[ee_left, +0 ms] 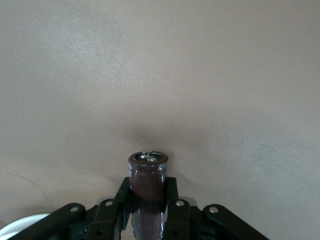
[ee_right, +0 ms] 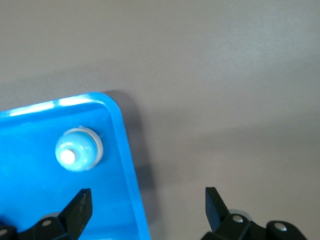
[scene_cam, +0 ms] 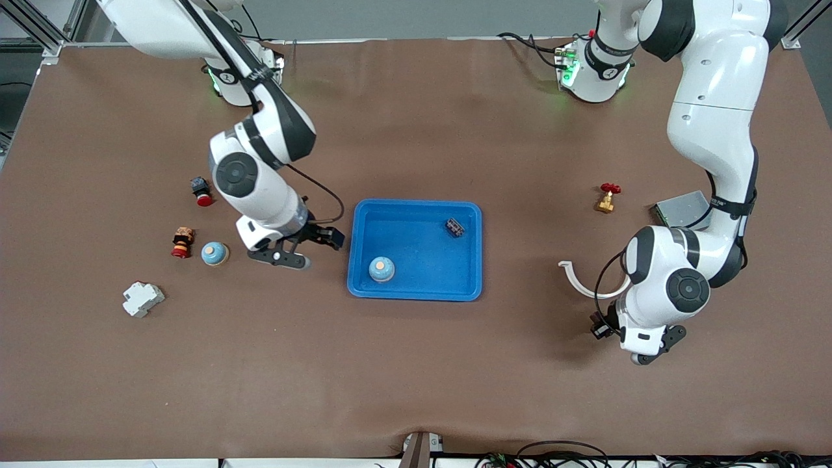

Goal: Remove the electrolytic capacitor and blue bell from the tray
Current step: 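Reach the right gripper into the tray and grasp the second bell, then set the capacitor down beside the white arch with the left gripper, then lift the bell with the right gripper while the left gripper grasps the capacitor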

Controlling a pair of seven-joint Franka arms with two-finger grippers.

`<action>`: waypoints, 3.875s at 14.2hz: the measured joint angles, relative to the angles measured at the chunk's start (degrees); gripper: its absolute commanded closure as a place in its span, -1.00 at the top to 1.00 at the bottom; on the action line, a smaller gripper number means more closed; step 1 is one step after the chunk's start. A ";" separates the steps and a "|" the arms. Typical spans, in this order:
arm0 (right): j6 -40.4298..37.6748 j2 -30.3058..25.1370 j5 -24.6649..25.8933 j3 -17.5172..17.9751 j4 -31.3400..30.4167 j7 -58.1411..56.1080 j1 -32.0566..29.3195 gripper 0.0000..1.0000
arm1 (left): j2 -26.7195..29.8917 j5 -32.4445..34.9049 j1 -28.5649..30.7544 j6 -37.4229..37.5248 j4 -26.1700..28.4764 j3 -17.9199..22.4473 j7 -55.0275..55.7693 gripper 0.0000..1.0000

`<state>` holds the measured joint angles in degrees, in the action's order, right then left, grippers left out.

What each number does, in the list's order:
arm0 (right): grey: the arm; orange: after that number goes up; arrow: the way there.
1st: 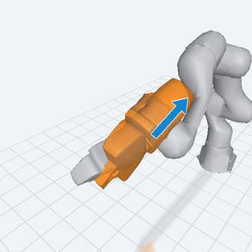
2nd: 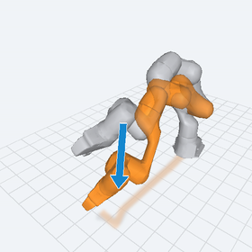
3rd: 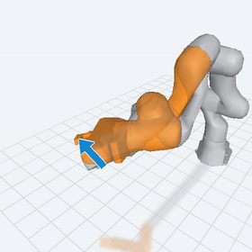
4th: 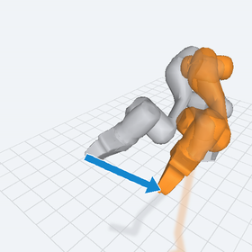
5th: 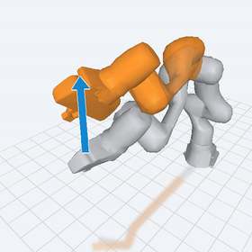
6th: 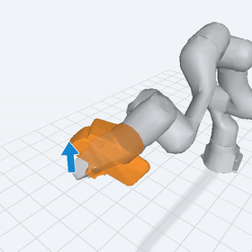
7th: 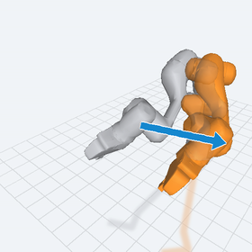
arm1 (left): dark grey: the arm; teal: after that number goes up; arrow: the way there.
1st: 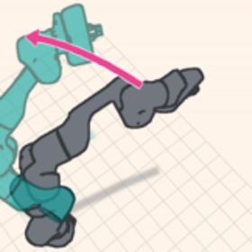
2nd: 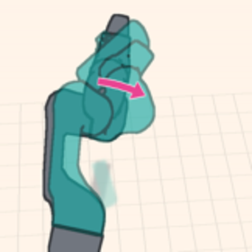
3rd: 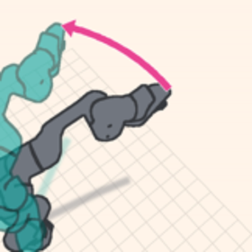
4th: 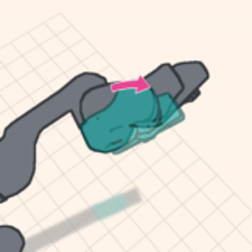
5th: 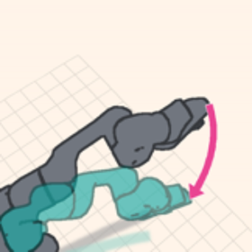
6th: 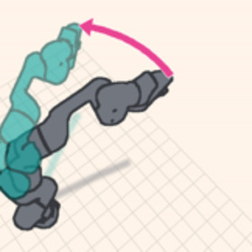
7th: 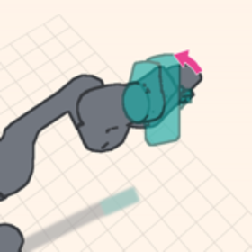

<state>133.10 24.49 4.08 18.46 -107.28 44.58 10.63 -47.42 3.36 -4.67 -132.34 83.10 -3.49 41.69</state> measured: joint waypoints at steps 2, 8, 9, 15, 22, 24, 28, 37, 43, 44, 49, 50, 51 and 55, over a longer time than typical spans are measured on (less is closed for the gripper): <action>0.00 4.52 6.05 -0.02 4.26 7.88 2.14 1.00 | -0.31 0.00 0.00 -0.32 -0.01 0.00 0.00 -1.00; 0.12 15.25 10.08 -0.33 14.31 18.64 7.60 1.00 | -0.38 0.00 0.03 -0.78 -0.07 0.00 -0.12 0.38; 0.12 16.06 10.26 -0.79 15.22 19.68 8.53 1.00 | -0.38 0.00 0.04 -0.79 -0.08 0.00 -0.12 0.47; 0.21 20.03 10.40 -5.95 19.25 24.43 16.24 1.00 | -0.38 0.00 0.04 -0.91 -0.49 0.00 -0.13 1.00; 0.60 21.22 10.45 -6.85 20.43 25.58 16.72 1.00 | 4.13 0.00 -0.44 6.61 -1.59 -0.79 0.02 1.00; 0.60 21.77 10.46 -6.90 21.13 25.58 16.72 1.00 | 7.12 0.00 -1.84 10.86 -1.70 -1.01 2.10 1.00; 0.63 22.99 10.53 -6.91 22.09 25.61 16.72 1.00 | 11.22 0.00 -7.35 16.44 -1.67 -1.25 11.83 1.00; 0.89 23.59 10.93 -6.75 22.76 26.92 17.04 -1.00 | 10.33 0.00 -21.66 17.74 -0.43 -1.37 36.90 1.00; -5.46 20.56 10.32 -4.98 26.44 26.29 15.81 -1.00 | 6.92 0.00 -26.55 16.57 -0.39 -1.39 45.64 1.00; -7.68 18.89 10.18 -4.52 26.45 24.26 14.79 -1.00 | 6.66 0.00 -27.45 16.07 -0.38 -1.39 46.76 1.00; -8.85 10.49 9.59 -3.78 17.20 9.63 7.81 -1.00 | 5.35 0.00 -29.87 15.85 -0.33 -1.38 48.56 1.00; -5.49 8.81 9.59 -3.79 13.00 7.02 6.17 -1.00 | 4.93 0.00 -29.85 15.82 -0.32 -1.36 48.56 1.00; -1.58 7.24 9.59 -3.80 8.47 4.24 4.34 -1.00 | 4.63 0.00 -29.80 15.71 -0.32 -1.32 48.56 1.00; 12.64 4.32 9.59 -3.87 -6.10 -6.21 -3.24 -1.00 | 4.09 -0.09 -30.13 15.13 -0.32 -1.36 48.85 1.00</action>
<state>145.73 28.82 13.67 14.59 -113.38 38.37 7.39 -43.33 3.28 -34.80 -117.21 82.78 -4.85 90.54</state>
